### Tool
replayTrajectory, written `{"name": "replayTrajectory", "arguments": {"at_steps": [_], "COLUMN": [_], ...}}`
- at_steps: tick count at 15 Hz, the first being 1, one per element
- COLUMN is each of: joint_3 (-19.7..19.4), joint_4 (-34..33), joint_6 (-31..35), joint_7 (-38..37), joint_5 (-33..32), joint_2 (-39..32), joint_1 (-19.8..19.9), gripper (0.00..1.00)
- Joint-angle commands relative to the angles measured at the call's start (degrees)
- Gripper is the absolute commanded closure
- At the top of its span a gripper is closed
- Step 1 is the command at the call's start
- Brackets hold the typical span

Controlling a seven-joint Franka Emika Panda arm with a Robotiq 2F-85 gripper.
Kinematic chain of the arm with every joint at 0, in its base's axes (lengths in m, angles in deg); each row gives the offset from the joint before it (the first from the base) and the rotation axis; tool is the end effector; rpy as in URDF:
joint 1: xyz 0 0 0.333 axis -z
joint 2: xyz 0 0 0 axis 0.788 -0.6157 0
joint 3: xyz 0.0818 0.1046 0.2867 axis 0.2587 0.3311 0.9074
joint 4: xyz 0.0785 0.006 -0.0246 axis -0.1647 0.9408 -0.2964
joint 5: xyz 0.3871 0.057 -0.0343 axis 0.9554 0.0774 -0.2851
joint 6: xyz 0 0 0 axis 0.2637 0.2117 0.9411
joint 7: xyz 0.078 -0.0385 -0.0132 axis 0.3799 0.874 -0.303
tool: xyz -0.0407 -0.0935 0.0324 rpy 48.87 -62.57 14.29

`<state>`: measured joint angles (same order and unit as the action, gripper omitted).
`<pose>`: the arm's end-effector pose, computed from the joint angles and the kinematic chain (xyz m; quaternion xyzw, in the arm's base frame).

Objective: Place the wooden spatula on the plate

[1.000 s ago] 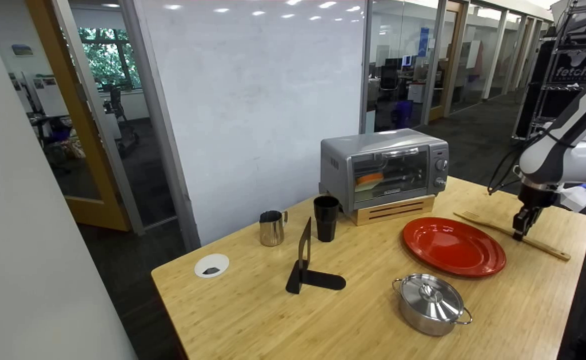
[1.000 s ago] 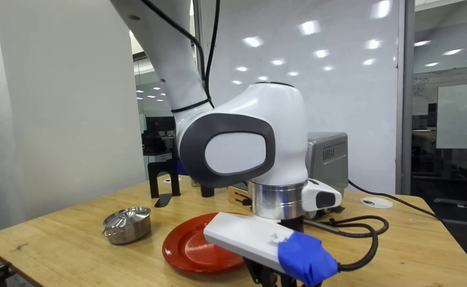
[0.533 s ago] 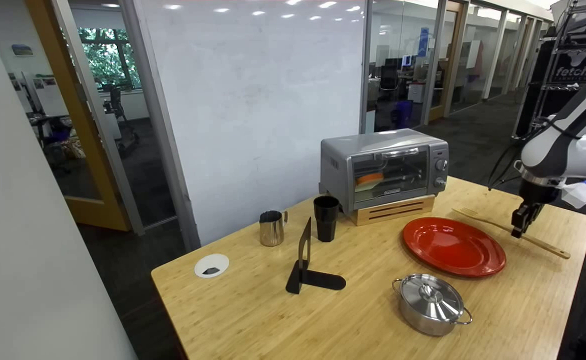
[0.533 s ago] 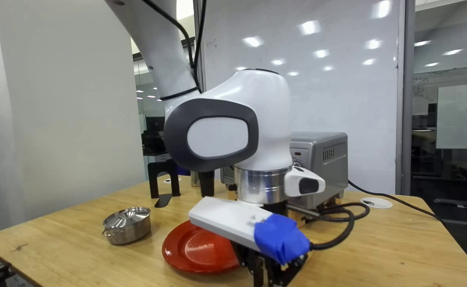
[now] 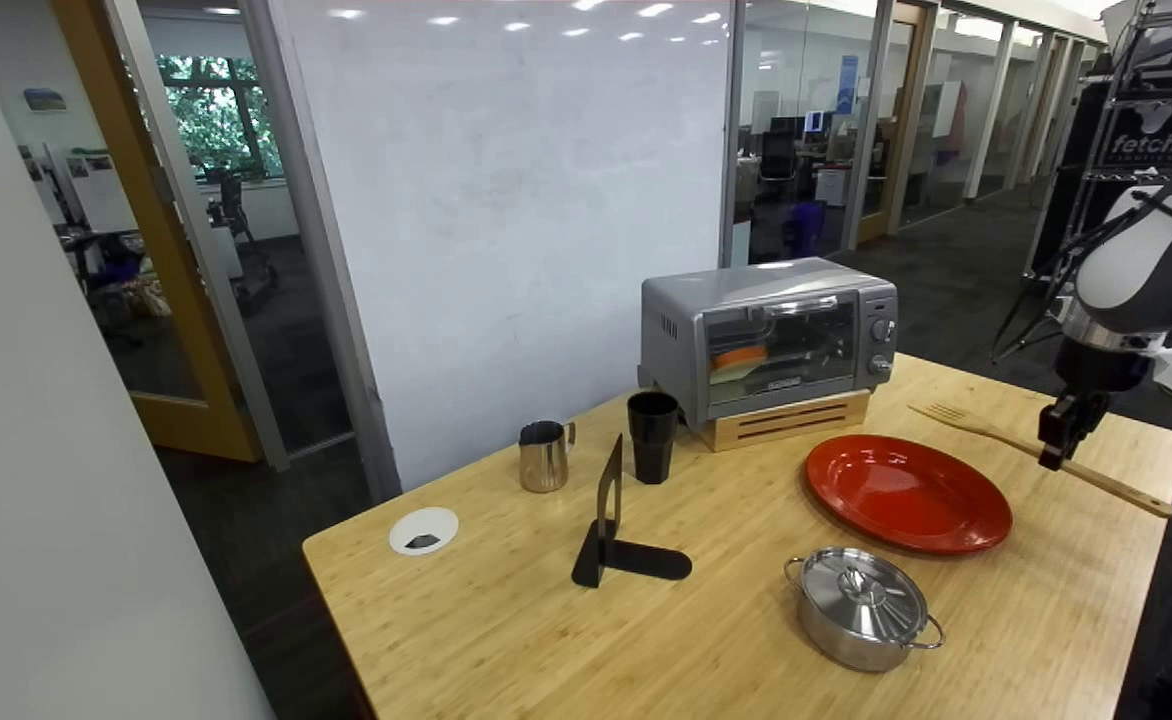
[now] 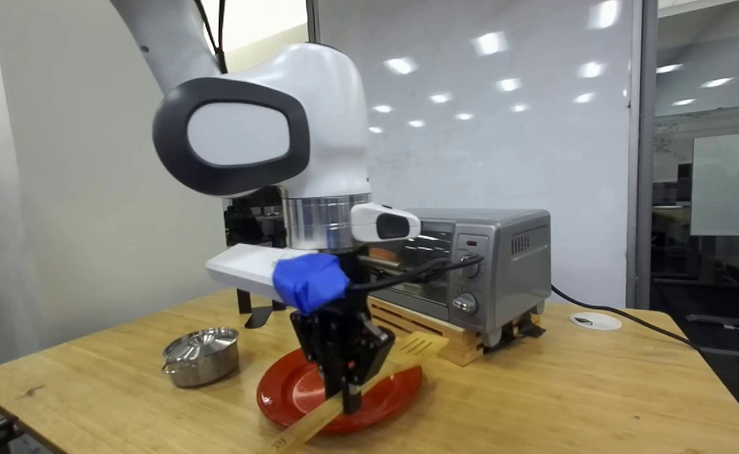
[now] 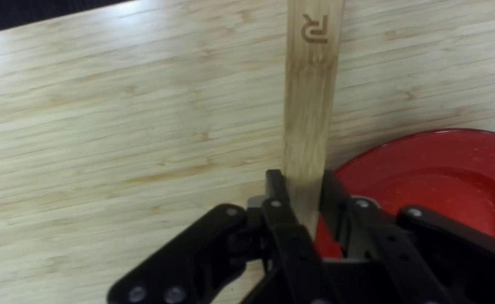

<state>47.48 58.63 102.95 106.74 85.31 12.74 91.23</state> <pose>0.3586 -0.2679 0.1882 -0.9961 0.0862 -0.0202 0.0008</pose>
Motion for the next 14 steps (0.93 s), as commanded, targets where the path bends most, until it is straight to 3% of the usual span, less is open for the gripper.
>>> {"name": "replayTrajectory", "arguments": {"at_steps": [1,5,14], "joint_3": [-2.22,-4.81,-7.07], "joint_4": [4.75,4.76,5.28], "joint_6": [-1.94,-3.67,-3.27], "joint_7": [-1.85,-0.68,-0.52], "joint_5": [4.97,10.23,5.42], "joint_2": [6.85,8.11,7.21], "joint_1": [-5.86,-13.14,-23.24], "gripper": [0.94,0.94,0.94]}}
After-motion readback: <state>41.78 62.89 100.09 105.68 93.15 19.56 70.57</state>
